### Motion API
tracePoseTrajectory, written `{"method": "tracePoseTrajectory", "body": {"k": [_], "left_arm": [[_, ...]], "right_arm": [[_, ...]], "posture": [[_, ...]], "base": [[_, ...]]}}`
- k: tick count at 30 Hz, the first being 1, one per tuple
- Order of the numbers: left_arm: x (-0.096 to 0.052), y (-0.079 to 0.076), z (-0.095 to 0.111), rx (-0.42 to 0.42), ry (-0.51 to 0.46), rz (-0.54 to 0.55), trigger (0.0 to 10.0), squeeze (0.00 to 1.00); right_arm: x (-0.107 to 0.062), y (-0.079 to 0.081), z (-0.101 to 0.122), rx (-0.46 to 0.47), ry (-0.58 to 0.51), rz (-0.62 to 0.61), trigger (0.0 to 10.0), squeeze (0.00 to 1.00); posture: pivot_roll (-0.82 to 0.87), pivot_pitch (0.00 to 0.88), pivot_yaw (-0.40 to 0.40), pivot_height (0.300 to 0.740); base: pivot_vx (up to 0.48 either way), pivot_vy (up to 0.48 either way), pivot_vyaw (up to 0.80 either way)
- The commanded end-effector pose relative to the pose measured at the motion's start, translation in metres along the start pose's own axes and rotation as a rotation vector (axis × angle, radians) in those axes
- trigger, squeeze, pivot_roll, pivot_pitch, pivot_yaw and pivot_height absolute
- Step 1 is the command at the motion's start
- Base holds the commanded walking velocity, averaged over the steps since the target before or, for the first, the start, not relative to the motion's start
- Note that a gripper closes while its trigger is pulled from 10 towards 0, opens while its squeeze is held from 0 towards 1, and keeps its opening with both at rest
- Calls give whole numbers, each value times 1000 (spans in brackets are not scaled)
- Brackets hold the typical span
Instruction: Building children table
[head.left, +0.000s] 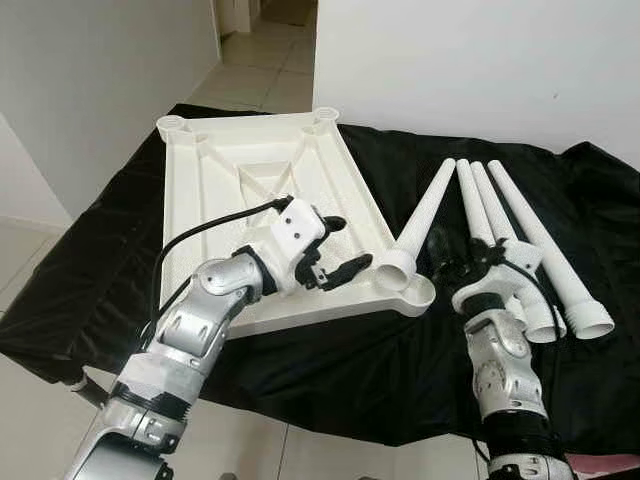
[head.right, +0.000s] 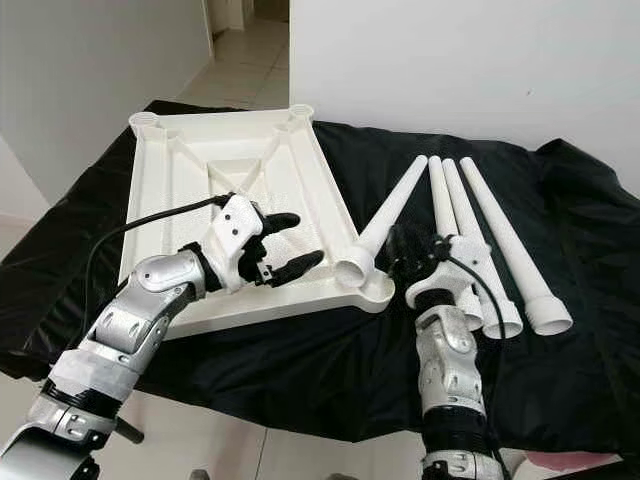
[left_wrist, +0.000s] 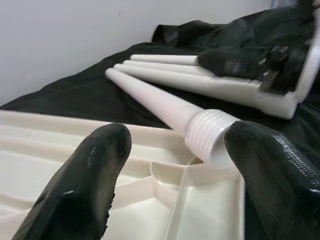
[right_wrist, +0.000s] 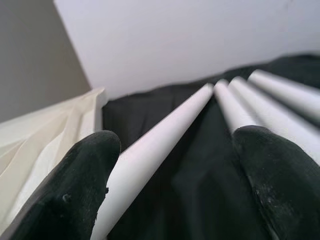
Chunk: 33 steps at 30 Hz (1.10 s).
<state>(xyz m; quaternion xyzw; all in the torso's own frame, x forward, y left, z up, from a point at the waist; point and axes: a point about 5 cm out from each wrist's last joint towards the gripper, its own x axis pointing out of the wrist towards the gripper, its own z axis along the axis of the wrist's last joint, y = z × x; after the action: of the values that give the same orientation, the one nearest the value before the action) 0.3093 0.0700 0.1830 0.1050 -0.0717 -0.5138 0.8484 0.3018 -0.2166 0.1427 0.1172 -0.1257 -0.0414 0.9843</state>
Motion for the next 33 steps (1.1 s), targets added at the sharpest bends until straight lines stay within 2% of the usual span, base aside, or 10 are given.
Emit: {"method": "tracePoseTrajectory", "body": {"k": [1, 8, 19, 21, 26, 28, 29, 30, 31, 33], "left_arm": [[1, 13, 3, 10, -7, 161, 10000, 0], [0, 28, 1, -62, -9, 255, 10000, 0], [-1, 27, -1, -29, -24, 248, 10000, 0], [-2, 23, -3, -12, -15, 197, 10000, 0], [-3, 24, -4, -20, -11, 186, 10000, 0], [-3, 24, -4, -20, -11, 186, 10000, 0], [-3, 24, -4, -23, -14, 181, 10000, 0], [-3, 24, -4, -23, -14, 181, 10000, 0], [-4, 23, -3, -30, -16, 163, 10000, 0], [-4, 21, -3, -35, -20, 148, 10000, 0]], "right_arm": [[0, -2, 5, -19, -21, -18, 10000, 0], [3, 3, 5, -77, -3, -24, 10000, 0], [2, 15, -1, -79, 54, -35, 10000, 0], [1, 17, 0, -16, 46, -52, 10000, 1000], [-1, 25, 0, 156, 43, -89, 10000, 1000], [-1, 25, 0, 156, 43, -89, 10000, 1000], [-2, 29, -1, 212, 46, -94, 10000, 1000], [-2, 29, -1, 212, 46, -94, 10000, 1000], [-3, 37, -1, 284, 52, -91, 10000, 0], [-5, 46, 1, 335, 59, -78, 10000, 0]], "posture": [[-78, 0, -3, 740], [-107, 0, 27, 740], [-111, 0, 23, 740], [-100, 0, 17, 740], [-100, 0, 17, 740], [-100, 0, 17, 740], [-100, 0, 17, 740], [-100, 0, 17, 740], [-95, 0, 15, 740], [-95, 0, 15, 740]], "base": [[0, 0, 0], [0, 0, 0], [0, 0, 0], [0, 0, 0], [0, 0, 0], [0, 0, 0], [0, 0, 0], [0, 0, 0], [0, 0, 0], [0, 0, 0]]}}
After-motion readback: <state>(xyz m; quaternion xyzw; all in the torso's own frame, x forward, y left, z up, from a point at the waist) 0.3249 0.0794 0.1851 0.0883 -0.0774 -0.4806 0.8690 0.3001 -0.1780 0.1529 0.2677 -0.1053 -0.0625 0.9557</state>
